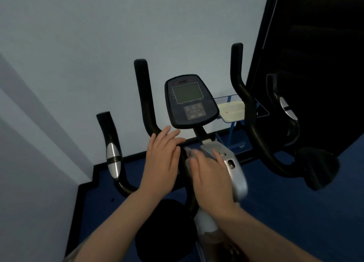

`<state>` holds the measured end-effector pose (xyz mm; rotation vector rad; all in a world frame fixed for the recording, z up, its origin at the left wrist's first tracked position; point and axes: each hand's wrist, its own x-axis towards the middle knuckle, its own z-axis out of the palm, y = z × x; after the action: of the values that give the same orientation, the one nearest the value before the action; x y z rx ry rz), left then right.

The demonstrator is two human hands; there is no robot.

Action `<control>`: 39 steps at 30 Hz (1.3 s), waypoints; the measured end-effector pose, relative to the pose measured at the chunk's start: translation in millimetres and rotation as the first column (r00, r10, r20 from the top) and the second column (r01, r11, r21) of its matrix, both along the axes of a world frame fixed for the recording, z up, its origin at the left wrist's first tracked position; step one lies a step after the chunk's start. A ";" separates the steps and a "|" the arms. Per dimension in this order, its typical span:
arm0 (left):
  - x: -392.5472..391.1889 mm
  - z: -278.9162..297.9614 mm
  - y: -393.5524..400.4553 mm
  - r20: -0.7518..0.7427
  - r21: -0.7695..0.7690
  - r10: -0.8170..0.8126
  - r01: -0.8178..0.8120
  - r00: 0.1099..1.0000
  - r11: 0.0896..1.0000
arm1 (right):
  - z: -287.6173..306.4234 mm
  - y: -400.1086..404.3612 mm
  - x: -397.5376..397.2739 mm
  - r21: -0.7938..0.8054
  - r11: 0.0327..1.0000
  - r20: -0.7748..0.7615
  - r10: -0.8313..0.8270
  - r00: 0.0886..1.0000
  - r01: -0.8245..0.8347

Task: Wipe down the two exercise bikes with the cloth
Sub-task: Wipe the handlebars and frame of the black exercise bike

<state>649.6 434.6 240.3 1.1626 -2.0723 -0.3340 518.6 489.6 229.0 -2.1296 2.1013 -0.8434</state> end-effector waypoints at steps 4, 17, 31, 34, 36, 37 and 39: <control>14.2 4.6 4.2 -0.101 0.076 -0.072 0.079 0.992 0.994 | -1.3 2.4 1.6 -0.049 0.999 0.095 0.018 0.995 -0.013; 86.8 -2.7 21.6 0.106 -0.094 0.232 -0.223 0.967 0.970 | 12.2 -32.6 3.3 0.161 0.987 0.136 0.005 0.991 -0.027; 91.3 -25.1 14.3 0.027 -0.214 0.202 -0.192 0.979 0.958 | 4.6 -12.8 13.8 0.031 0.998 0.322 -0.068 0.944 0.061; 92.3 -27.2 10.6 -0.005 -0.235 0.172 -0.168 0.985 0.957 | 4.8 10.6 3.7 -0.088 0.988 0.358 -0.086 0.930 0.125; 93.0 -29.1 9.6 -0.009 -0.236 0.165 -0.162 0.986 0.958 | 9.7 13.9 -6.7 -0.181 0.959 0.396 -0.132 0.909 0.219; 93.4 -29.6 9.5 -0.021 -0.234 0.158 -0.159 0.987 0.959 | 14.1 14.7 -8.5 -0.212 0.946 0.448 -0.128 0.885 0.244; 93.2 -30.0 9.8 -0.050 -0.226 0.138 -0.146 0.989 0.963 | 21.0 13.1 -4.3 -0.295 0.934 0.496 -0.031 0.868 0.202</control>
<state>742.8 444.4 210.3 1.1480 -1.9267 -0.0426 514.3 502.7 250.0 -1.6592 1.9309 -1.6613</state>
